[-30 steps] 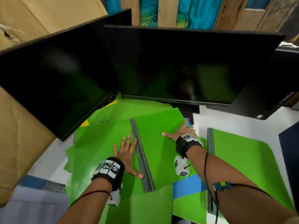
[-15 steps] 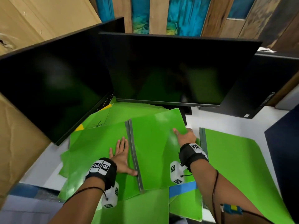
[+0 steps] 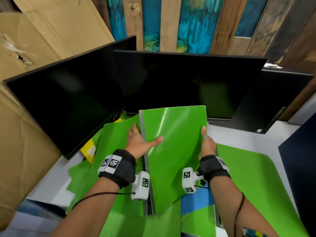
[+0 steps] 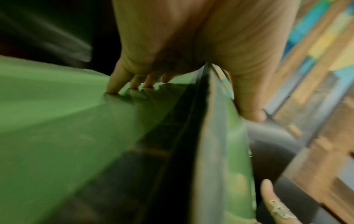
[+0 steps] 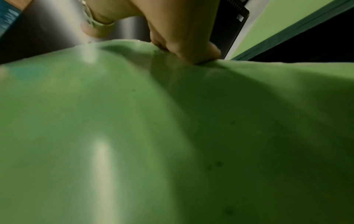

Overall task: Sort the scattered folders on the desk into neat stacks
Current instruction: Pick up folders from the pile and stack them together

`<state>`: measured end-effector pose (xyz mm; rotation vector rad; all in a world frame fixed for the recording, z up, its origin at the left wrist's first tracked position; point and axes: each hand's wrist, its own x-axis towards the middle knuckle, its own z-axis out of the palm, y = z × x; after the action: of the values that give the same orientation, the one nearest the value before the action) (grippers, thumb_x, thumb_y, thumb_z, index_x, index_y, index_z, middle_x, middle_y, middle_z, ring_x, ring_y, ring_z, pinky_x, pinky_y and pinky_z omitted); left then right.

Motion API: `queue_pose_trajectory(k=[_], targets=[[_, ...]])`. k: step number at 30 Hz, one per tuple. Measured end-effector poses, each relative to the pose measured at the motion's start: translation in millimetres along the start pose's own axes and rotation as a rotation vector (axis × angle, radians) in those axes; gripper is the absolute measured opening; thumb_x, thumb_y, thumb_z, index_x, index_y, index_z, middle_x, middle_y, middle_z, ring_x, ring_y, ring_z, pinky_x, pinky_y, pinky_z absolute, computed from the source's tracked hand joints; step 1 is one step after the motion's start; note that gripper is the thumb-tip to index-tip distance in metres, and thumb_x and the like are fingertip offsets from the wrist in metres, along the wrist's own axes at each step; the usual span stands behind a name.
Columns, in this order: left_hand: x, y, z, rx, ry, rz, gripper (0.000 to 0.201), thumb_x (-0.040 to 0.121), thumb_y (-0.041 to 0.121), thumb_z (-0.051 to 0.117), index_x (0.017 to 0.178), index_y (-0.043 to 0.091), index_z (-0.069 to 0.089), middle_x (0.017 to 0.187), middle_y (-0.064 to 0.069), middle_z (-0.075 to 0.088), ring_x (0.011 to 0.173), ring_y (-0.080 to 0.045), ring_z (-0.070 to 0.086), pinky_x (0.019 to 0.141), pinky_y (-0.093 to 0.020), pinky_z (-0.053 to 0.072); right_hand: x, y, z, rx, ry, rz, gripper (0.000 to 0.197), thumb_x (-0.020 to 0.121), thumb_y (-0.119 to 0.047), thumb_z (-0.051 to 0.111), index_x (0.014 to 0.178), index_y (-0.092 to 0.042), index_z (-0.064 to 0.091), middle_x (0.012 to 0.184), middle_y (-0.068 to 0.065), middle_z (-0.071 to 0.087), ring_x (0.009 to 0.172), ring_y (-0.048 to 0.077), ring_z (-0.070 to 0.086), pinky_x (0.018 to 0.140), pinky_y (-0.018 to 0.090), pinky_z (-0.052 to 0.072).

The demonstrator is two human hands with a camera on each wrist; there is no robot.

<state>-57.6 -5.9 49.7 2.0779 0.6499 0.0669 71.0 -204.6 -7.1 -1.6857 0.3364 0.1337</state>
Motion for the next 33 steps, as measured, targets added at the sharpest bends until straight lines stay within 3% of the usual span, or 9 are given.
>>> queue_pose_trajectory(k=[2, 5, 10, 13, 16, 19, 21, 27, 33], targets=[[-7, 14, -2, -0.014, 0.059, 0.162, 0.125, 0.054, 0.062, 0.074, 0.149, 0.017, 0.007, 0.157, -0.008, 0.013, 0.145, -0.025, 0.014, 0.119, -0.046, 0.020, -6, -4, 0, 0.071, -0.057, -0.050, 0.062, 0.091, -0.052, 0.044, 0.110, 0.006, 0.055, 0.083, 0.009, 0.049, 0.080, 0.021, 0.044, 0.067, 0.028, 0.034], [-24, 41, -5, -0.019, 0.047, 0.387, 0.099, 0.067, 0.040, 0.078, 0.145, 0.018, 0.022, 0.151, -0.002, 0.029, 0.138, -0.015, 0.029, 0.116, -0.034, 0.023, -15, -9, -3, 0.106, -0.121, -0.126, 0.063, 0.092, -0.043, 0.049, 0.139, -0.003, 0.036, 0.143, 0.011, 0.041, 0.133, 0.025, 0.037, 0.105, 0.033, 0.030], [-38, 66, -12, 0.227, 0.189, 0.766, 0.069, 0.080, 0.032, 0.069, 0.139, 0.012, 0.038, 0.117, -0.004, 0.063, 0.104, -0.014, 0.058, 0.099, -0.030, 0.045, -14, -23, -8, 0.267, -0.270, -0.196, 0.072, 0.092, -0.044, 0.048, 0.150, -0.025, 0.010, 0.157, 0.000, 0.016, 0.144, 0.018, 0.019, 0.118, 0.040, 0.016], [-31, 65, -14, 0.054, 0.200, 0.750, 0.055, 0.076, 0.032, 0.074, 0.122, 0.010, 0.054, 0.068, 0.005, 0.047, 0.063, -0.006, 0.041, 0.067, -0.022, 0.037, -10, -29, -18, 0.295, -0.332, -0.235, 0.069, 0.095, -0.031, 0.049, 0.149, -0.024, 0.007, 0.146, -0.003, 0.030, 0.131, 0.011, 0.033, 0.111, 0.033, 0.027], [-22, 68, -10, -0.197, 0.204, 0.732, 0.047, 0.068, 0.045, 0.073, 0.102, 0.021, 0.054, 0.082, 0.002, 0.049, 0.076, -0.009, 0.043, 0.073, -0.024, 0.038, -12, -33, -27, 0.259, -0.339, -0.314, 0.065, 0.094, -0.019, 0.054, 0.147, -0.018, 0.017, 0.145, 0.002, 0.037, 0.130, 0.014, 0.038, 0.112, 0.030, 0.029], [-19, 83, -1, -0.296, 0.247, 0.674, 0.046, 0.077, 0.027, 0.074, 0.113, 0.011, 0.048, 0.093, 0.012, 0.056, 0.089, 0.000, 0.051, 0.079, -0.009, 0.039, -4, -42, -43, 0.226, -0.099, -0.388, 0.058, 0.087, -0.012, 0.063, 0.138, -0.001, 0.038, 0.138, 0.008, 0.047, 0.130, 0.020, 0.043, 0.111, 0.025, 0.036], [-14, 88, 12, -0.215, 0.225, 0.605, 0.046, 0.084, 0.017, 0.067, 0.118, 0.004, 0.039, 0.098, 0.008, 0.053, 0.092, -0.005, 0.050, 0.075, -0.009, 0.036, 5, -48, -59, 0.165, 0.088, -0.412, 0.061, 0.077, -0.022, 0.074, 0.132, -0.006, 0.051, 0.132, 0.010, 0.057, 0.125, 0.023, 0.052, 0.109, 0.035, 0.040], [6, 72, 87, 0.185, -0.456, 0.309, 0.104, 0.082, 0.004, 0.064, 0.147, 0.010, -0.016, 0.136, -0.014, 0.044, 0.113, -0.031, 0.055, 0.095, -0.041, 0.051, 25, -29, -134, -0.348, 0.296, -0.180, 0.059, 0.078, -0.042, 0.071, 0.130, -0.020, 0.055, 0.126, 0.012, 0.062, 0.116, 0.029, 0.058, 0.099, 0.038, 0.046], [4, 59, 172, 0.278, -0.602, 0.294, 0.108, 0.081, 0.008, 0.068, 0.147, 0.012, -0.017, 0.122, -0.026, 0.058, 0.092, -0.032, 0.064, 0.079, -0.033, 0.054, 38, 32, -188, -0.717, 0.397, 0.128, 0.065, 0.082, -0.050, 0.060, 0.133, -0.014, 0.043, 0.132, 0.019, 0.054, 0.121, 0.037, 0.051, 0.102, 0.050, 0.041]])
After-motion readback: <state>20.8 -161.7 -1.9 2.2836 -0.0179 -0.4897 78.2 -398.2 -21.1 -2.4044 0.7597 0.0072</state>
